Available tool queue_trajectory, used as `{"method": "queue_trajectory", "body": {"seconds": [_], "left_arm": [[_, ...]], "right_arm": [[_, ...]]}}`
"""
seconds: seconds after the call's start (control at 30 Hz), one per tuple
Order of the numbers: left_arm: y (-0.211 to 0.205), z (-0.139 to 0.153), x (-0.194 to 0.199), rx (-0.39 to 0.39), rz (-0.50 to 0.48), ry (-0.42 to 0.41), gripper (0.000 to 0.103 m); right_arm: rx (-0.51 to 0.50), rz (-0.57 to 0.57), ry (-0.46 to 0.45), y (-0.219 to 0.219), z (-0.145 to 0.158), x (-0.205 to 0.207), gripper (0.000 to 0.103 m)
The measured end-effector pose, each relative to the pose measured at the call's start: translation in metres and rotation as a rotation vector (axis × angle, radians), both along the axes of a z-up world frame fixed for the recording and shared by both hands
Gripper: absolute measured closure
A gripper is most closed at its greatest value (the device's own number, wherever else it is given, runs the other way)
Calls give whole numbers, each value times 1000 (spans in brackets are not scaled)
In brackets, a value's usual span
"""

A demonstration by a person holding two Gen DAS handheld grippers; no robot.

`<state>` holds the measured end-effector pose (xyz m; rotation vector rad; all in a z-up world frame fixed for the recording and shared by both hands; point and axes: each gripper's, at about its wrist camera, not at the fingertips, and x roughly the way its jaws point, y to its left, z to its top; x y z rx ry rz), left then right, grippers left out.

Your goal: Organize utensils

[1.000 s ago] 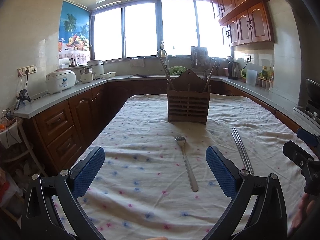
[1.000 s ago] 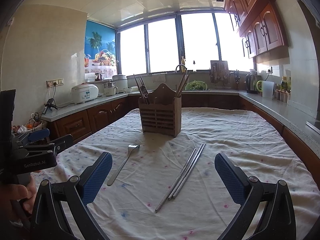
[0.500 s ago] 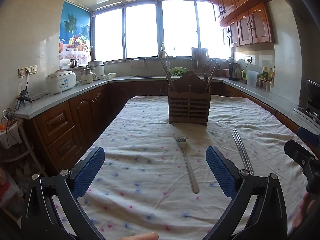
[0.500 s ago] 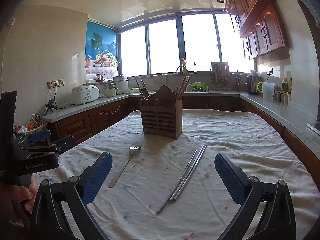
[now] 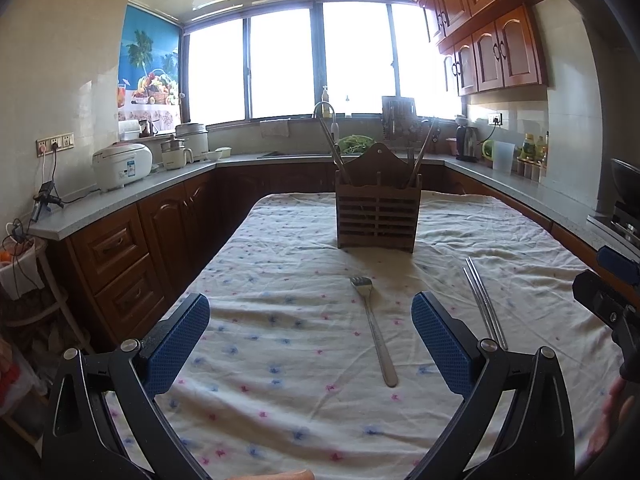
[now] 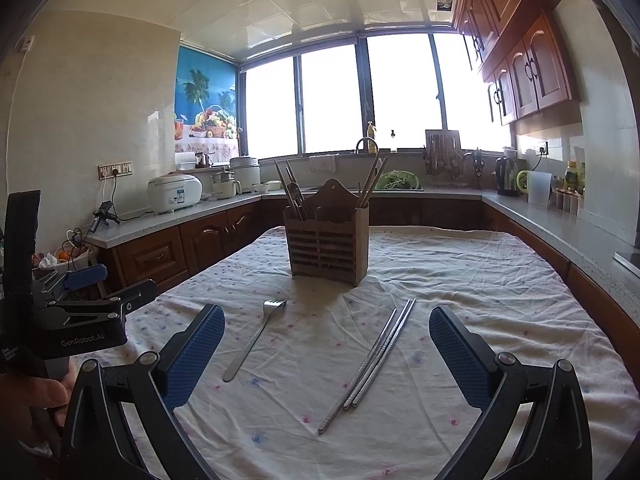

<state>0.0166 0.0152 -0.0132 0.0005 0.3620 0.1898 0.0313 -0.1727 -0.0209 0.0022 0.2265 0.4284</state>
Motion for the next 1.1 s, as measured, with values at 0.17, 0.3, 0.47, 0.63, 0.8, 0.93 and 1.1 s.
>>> {"method": "queue_trajectory", "body": {"seconds": [0.17, 0.3, 0.47, 0.63, 0.8, 0.93, 1.1], "left_arm": [[0, 0, -1, 0, -4, -1, 0], [1, 0, -2, -3, -5, -1, 0], [2, 0, -3, -4, -5, 1, 0], [2, 1, -4, 0, -7, 1, 0], [2, 2, -5, -1, -9, 2, 0], [2, 1, -4, 0, -12, 5, 0], [2, 2, -3, 1, -14, 3, 0]], "right_arm": [[0, 1, -5, 0, 2, -2, 0], [1, 3, -8, 1, 3, -3, 0], [2, 4, -10, 1, 4, -4, 0], [2, 4, -13, 3, 6, -5, 0], [5, 4, -17, 2, 8, -6, 0], [7, 5, -20, 2, 10, -7, 0], [8, 7, -24, 2, 10, -8, 0]]}}
